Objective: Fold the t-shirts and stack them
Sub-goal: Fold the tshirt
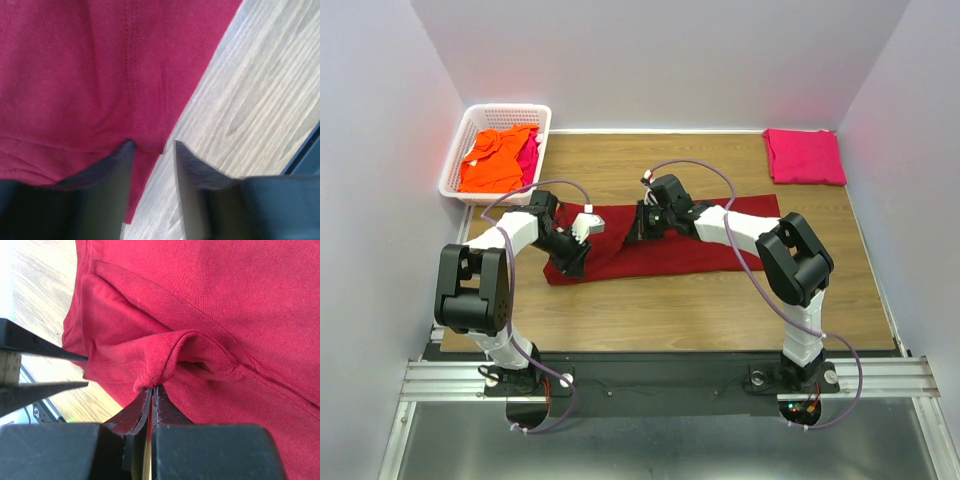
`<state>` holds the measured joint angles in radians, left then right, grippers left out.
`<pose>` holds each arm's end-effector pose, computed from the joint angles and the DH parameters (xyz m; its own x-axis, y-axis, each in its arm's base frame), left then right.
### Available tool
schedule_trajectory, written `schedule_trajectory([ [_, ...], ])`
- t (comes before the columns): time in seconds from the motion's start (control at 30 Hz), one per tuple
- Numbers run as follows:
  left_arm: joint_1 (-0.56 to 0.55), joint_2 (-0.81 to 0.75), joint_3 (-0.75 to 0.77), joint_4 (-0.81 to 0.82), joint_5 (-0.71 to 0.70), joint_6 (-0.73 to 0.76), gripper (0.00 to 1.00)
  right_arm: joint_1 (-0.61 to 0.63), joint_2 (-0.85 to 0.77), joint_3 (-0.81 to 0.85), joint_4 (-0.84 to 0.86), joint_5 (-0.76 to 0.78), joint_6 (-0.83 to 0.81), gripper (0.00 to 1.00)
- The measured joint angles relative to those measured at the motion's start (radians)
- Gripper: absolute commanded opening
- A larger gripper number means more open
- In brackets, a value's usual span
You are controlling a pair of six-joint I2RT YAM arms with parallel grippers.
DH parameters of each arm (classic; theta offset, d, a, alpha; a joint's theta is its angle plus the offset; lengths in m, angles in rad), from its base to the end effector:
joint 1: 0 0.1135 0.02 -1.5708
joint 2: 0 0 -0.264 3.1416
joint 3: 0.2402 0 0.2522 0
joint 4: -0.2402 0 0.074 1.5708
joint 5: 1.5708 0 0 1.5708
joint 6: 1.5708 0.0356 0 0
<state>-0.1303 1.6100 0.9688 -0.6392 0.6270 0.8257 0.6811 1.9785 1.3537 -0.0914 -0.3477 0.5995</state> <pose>0.2868 -0.0586 0.1803 -0.4444 0.6585 -0.6073 0.8826 0.4381 -0.1707 0.3338 0.2862 0.1907 -0.8678 -0.0205 -0.4966 -0.3658 0.7027 0.6103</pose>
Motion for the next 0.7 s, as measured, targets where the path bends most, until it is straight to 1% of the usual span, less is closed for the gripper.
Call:
schedule_trajectory([
  [0.03,-0.001,0.005,0.000,0.005,0.000,-0.005,0.33,0.000,0.000,0.000,0.000,-0.001,0.000,0.01],
  [0.13,-0.001,0.016,0.000,0.011,-0.003,-0.013,0.24,0.000,0.000,0.000,0.000,-0.001,0.000,0.00],
  [0.17,-0.001,0.017,0.000,0.013,-0.003,-0.014,0.17,0.000,0.000,0.000,0.000,-0.001,0.000,0.01],
  [0.2,-0.001,0.017,0.000,0.014,-0.004,-0.016,0.14,0.000,0.000,0.000,0.000,-0.001,0.000,0.01],
  [0.23,-0.001,0.017,0.000,0.014,-0.004,-0.017,0.07,0.000,0.000,0.000,0.000,-0.001,0.000,0.01],
  [0.3,-0.001,0.017,0.001,0.010,-0.003,-0.019,0.00,0.000,0.000,0.000,0.000,-0.002,0.000,0.00],
  [0.43,-0.001,0.015,0.049,-0.040,-0.003,-0.020,0.00,-0.006,0.000,0.000,0.000,-0.008,-0.001,0.01],
  [0.57,-0.001,0.010,0.158,-0.090,-0.007,-0.021,0.00,-0.022,0.000,0.008,-0.003,-0.023,-0.001,0.00],
  [0.7,0.000,0.013,0.261,-0.097,-0.020,-0.027,0.00,-0.041,0.001,0.035,-0.005,-0.044,-0.001,0.01],
])
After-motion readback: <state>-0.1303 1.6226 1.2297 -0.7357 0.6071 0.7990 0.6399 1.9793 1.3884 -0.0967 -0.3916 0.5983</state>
